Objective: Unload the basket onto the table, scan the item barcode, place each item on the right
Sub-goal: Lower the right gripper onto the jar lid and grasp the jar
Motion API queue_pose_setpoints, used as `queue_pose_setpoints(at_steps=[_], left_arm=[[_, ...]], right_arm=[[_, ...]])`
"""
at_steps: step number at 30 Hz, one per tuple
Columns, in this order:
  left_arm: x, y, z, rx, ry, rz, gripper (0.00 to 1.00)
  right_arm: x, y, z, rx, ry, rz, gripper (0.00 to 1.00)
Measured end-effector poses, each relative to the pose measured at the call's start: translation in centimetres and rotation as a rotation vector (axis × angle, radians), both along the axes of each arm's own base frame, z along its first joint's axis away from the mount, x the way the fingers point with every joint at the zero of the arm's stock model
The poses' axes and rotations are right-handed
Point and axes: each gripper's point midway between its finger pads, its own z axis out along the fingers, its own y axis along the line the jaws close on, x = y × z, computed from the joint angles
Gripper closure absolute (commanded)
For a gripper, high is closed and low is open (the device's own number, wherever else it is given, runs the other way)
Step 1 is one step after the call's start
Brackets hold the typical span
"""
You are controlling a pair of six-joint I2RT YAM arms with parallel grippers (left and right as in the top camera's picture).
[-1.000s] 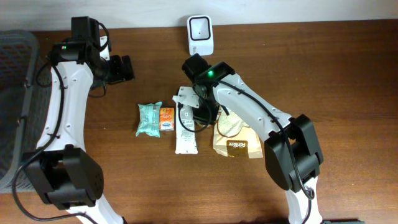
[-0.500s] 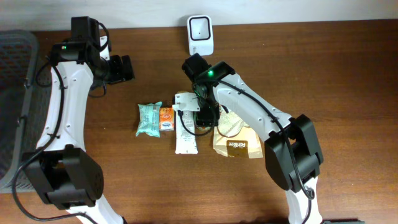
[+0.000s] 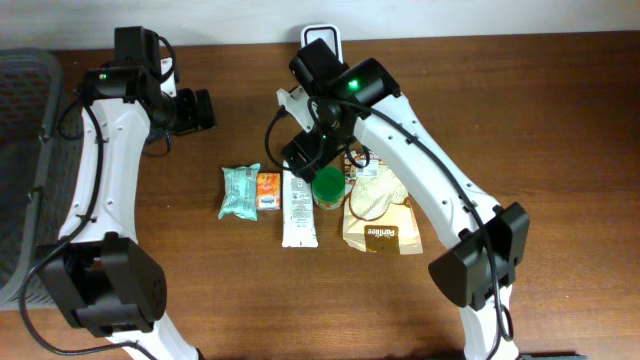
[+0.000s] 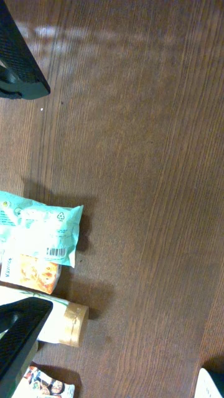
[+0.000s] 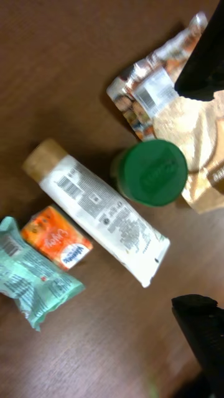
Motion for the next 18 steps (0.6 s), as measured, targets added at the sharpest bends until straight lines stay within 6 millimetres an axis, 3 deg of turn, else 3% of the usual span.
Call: queue_pose_setpoints(at_steps=[2, 4, 8, 11, 18], left_arm=[[0.0, 0.0, 0.0, 0.0, 0.0, 0.0, 0.01], [0.0, 0.0, 0.0, 0.0, 0.0, 0.0, 0.01], [0.0, 0.0, 0.0, 0.0, 0.0, 0.0, 0.01], [0.0, 0.0, 0.0, 0.0, 0.0, 0.0, 0.01], [0.0, 0.0, 0.0, 0.0, 0.0, 0.0, 0.01]], right_arm=[[-0.3, 0.1, -0.5, 0.005, 0.026, -0.027, 0.14], [-0.3, -0.1, -1.7, -0.007, 0.049, -0.068, 0.15], [0.2, -0.5, -4.2, -0.032, 0.067, -0.168, 0.14], [0.4, -0.8, -6.1, -0.053, 0.073, -0.223, 0.01], [-0.1, -2.0, -9.8, -0.109, 0.089, -0.269, 0.01]])
